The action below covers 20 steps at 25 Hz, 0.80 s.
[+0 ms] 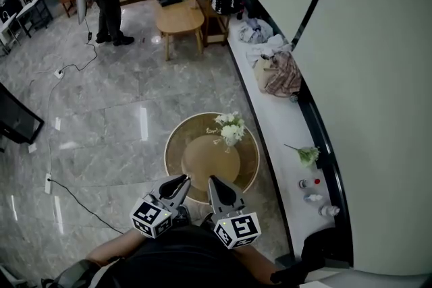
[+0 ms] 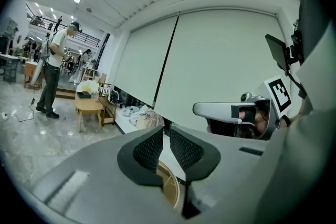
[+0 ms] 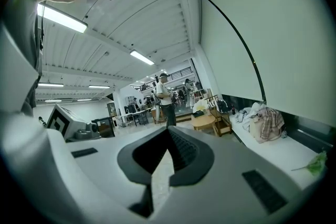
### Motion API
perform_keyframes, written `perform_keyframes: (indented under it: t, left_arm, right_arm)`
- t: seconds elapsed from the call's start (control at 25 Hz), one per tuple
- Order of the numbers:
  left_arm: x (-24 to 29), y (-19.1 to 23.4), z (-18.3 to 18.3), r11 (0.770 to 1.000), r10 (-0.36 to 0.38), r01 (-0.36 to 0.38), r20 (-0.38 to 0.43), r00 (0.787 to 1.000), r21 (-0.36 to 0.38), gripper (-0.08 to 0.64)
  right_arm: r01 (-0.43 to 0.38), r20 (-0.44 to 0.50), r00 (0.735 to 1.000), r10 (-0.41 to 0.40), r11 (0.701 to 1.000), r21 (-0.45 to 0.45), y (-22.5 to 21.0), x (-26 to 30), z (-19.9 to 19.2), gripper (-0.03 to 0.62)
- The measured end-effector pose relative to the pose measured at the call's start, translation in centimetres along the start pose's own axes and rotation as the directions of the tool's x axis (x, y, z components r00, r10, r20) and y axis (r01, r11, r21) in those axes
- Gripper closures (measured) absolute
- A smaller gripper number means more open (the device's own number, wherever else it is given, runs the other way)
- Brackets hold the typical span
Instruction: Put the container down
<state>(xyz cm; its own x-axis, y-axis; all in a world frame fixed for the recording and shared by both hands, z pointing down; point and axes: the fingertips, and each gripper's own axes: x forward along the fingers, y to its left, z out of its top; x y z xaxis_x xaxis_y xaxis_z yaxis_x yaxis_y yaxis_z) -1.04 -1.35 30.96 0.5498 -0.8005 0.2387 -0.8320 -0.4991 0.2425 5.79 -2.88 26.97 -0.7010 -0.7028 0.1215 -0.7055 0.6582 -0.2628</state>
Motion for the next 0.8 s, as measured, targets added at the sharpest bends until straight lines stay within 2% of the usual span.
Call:
perform_keyframes:
  t: [0.4, 0.8]
  left_arm:
    - [-1.0, -0.1, -0.5, 1.0, 0.014, -0.014, -0.008, 1.0, -0.005, 0.515]
    - [-1.0, -0.5, -0.8, 1.0, 0.002, -0.002, -0.013, 1.0, 0.002, 0.515]
  right_arm:
    - [-0.016, -0.001, 1.0, 0.016, 1.0, 0.001, 1.2, -0.6, -0.3, 0.586]
    - [0.001, -0.001, 1.0, -0.001, 1.0, 0.014, 0.8, -1.1, -0.7, 0.586]
